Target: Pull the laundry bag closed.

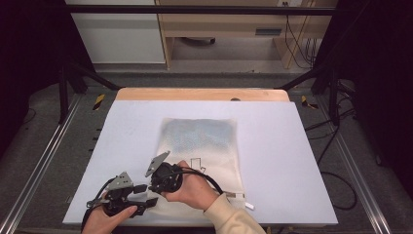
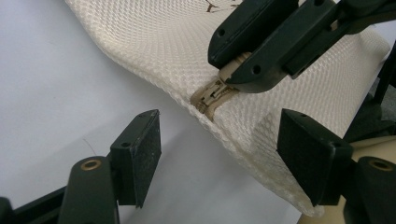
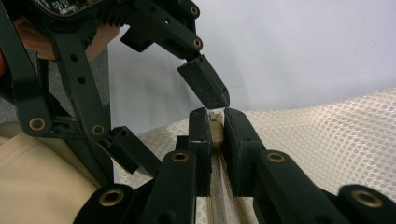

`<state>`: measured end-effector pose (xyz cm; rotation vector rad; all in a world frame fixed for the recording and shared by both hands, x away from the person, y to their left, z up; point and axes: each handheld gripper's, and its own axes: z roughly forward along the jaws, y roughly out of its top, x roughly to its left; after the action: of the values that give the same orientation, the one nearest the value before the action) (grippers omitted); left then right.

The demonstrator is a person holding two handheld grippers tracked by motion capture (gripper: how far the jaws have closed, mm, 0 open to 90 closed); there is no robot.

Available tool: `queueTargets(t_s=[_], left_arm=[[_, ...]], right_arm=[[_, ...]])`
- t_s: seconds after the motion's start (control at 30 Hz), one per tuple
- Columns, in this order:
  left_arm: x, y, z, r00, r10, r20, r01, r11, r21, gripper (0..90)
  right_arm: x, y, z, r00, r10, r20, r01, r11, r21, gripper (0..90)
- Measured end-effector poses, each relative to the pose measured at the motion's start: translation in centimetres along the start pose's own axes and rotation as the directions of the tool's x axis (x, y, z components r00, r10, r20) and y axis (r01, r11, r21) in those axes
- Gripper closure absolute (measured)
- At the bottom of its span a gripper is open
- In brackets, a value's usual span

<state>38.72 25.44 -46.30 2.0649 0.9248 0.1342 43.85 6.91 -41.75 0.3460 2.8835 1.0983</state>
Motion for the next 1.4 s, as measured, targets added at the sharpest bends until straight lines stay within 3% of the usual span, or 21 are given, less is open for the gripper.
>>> queueTargets(t_s=[0.2,0.27,0.43,0.53,0.9,1.1,1.4], left_arm=[[0.1,0.1,0.5,0.998,-0.015,0.062,0.014,0.9999,0.005,36.5],[0.2,0.2,0.7,0.9945,-0.039,0.097,0.039,0.9992,0.002,38.7],[0.6,0.4,1.3,0.9902,-0.046,0.131,0.046,0.9989,0.005,46.3],[1.3,0.4,1.6,0.9783,-0.093,0.185,0.095,0.9954,-0.004,47.4],[1.8,0.6,2.3,0.9763,-0.088,0.197,0.087,0.9961,0.015,51.9],[1.9,0.6,2.5,0.976,-0.098,0.195,0.095,0.9952,0.02,59.2],[2.2,0.7,2.2,0.981,-0.097,0.168,0.094,0.9952,0.026,76.1]], right_arm=[[0.0,0.1,-0.2,1.0,-0.003,0.002,0.003,1.0,-0.002,82.0],[0.1,0.2,-0.3,1.0,0.0,0.004,0.0,1.0,-0.005,82.1],[0.0,0.2,-0.5,1.0,-0.003,0.007,0.003,1.0,-0.007,82.0],[0.1,0.3,-0.4,1.0,-0.001,0.006,0.001,1.0,-0.008,82.1],[0.0,0.3,-0.4,0.9999,-0.011,0.005,0.011,1.0,-0.002,82.0],[0.0,0.2,-0.4,0.9999,-0.014,0.006,0.014,1.0,-0.006,82.1],[-0.1,0.0,-0.4,0.9997,-0.021,0.013,0.021,1.0,0.003,82.0]])
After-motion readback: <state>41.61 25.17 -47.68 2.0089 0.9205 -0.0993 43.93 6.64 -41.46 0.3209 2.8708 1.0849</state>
